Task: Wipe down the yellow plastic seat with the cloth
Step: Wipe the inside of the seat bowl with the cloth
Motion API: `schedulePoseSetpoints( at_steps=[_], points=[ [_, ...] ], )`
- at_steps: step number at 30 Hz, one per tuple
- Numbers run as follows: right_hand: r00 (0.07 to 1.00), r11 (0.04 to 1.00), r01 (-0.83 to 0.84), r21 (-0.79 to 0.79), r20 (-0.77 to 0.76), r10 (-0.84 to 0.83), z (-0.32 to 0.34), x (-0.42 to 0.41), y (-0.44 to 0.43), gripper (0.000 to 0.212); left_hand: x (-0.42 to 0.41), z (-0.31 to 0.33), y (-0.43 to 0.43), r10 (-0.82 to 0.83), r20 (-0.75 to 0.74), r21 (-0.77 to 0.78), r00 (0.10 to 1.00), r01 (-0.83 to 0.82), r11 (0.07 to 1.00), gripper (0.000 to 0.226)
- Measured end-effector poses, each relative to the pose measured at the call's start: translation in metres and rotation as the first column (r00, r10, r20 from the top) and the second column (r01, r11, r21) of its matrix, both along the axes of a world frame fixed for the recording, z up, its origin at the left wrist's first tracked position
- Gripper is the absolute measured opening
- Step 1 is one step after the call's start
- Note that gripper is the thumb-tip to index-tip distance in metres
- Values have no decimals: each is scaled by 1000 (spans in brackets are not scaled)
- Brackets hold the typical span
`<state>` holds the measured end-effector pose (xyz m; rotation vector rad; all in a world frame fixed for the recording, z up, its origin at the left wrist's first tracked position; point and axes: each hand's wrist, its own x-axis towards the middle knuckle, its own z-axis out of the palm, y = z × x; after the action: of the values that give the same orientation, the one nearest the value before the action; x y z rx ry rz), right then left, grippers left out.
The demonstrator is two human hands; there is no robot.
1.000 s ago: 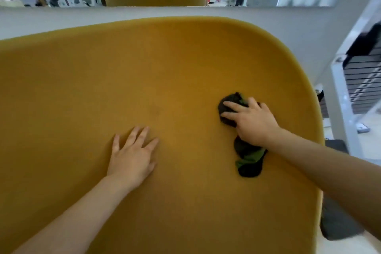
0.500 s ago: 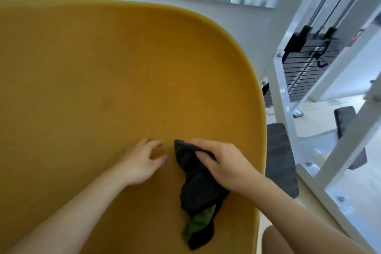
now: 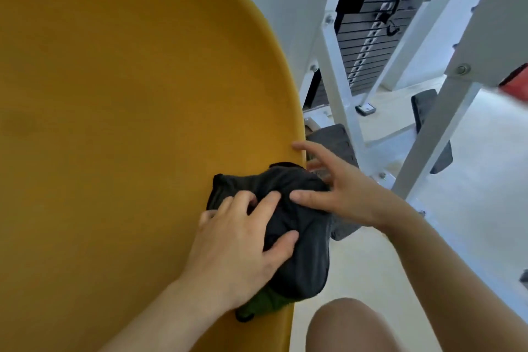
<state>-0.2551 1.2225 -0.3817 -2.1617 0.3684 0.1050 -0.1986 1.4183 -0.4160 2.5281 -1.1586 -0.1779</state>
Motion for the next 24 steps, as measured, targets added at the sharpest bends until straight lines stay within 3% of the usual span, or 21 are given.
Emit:
schedulePoseSetpoints(
  at_steps=[2,4,7,9,12,15,19,21,24],
  points=[
    [999,998,-35,54,20,34,-5,-6,-2,68,3,4,-6,14,21,17,1000,-14,1000,71],
    [994,985,-24,171,107,6,-10,-5,-11,63,5,8,-11,21,138,-19,990,-19,1000,58],
    [951,976,69,206,283,-127,-12,6,-25,46,-8,1,-14,-144,384,-187,912,230,955,25],
    [882,967,210,147,399,-252,-11,18,-29,36,-14,-11,-17,-370,373,-65,851,422,904,33],
    [797,919,383,91,471,-379,-8,34,-31,31,-3,-25,-25,-477,320,128,818,462,878,44],
    [752,874,479,83,476,-457,-13,34,-24,34,19,-20,-47,-422,381,71,822,429,900,38],
    [669,805,580,121,492,-556,-34,17,-1,40,64,4,-100,-164,450,-93,878,228,969,37],
    [696,822,565,70,494,-521,-40,10,2,47,72,8,-115,-68,411,-179,909,154,972,30],
    [795,883,469,14,428,-430,-40,1,-3,58,60,-3,-108,-115,413,-197,904,211,957,24]
  ],
)
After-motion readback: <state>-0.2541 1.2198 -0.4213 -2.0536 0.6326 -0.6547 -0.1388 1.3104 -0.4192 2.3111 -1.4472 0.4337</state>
